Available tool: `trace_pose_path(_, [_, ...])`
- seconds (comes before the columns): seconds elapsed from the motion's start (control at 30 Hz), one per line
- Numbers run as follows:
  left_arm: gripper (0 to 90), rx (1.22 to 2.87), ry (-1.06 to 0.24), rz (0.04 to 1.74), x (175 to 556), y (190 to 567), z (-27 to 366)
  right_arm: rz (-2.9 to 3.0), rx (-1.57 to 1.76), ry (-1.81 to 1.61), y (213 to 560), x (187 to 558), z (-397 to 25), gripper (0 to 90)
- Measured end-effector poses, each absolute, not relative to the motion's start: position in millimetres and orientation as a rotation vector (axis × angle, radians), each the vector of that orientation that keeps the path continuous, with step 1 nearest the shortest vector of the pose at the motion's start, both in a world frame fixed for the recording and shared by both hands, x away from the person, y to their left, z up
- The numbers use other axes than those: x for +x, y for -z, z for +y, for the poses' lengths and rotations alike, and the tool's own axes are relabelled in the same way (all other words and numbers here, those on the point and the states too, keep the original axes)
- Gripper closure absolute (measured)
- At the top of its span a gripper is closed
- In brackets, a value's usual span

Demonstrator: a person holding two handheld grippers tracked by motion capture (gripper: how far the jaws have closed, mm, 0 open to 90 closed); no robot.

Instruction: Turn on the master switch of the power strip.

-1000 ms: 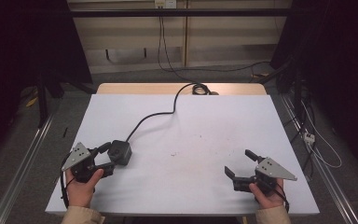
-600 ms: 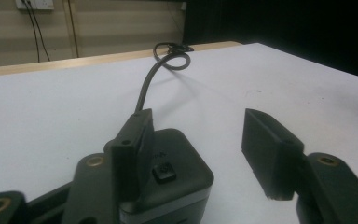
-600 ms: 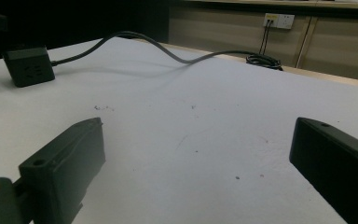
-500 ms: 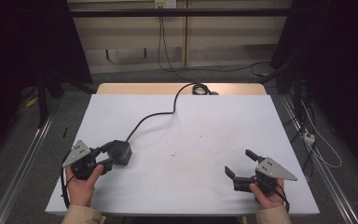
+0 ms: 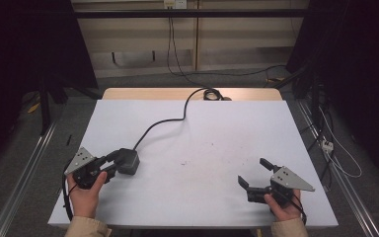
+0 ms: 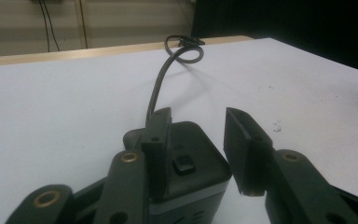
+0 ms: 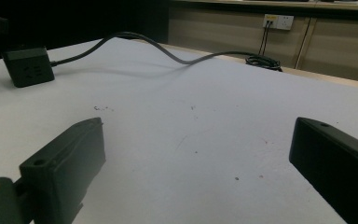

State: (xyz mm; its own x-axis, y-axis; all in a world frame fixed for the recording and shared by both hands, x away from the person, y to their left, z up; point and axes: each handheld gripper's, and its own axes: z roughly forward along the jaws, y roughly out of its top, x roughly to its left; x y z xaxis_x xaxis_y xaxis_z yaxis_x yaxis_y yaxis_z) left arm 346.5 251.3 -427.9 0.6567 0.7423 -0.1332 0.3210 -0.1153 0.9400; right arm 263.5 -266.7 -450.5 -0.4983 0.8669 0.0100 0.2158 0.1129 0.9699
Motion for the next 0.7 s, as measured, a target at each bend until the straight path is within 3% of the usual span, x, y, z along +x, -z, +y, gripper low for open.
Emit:
trace_pose_path(0.3, [73.7,1.718,-0.449,0.871,347.4,427.4,251.6,1.803,1.052,-1.416,450.4,263.5,-266.7,3.5])
trace_pose_path(0.7, [79.6,1.717,-0.437,0.878,348.9,427.4,251.9,1.803,1.051,-1.416,450.3,263.5,-266.6,3.5])
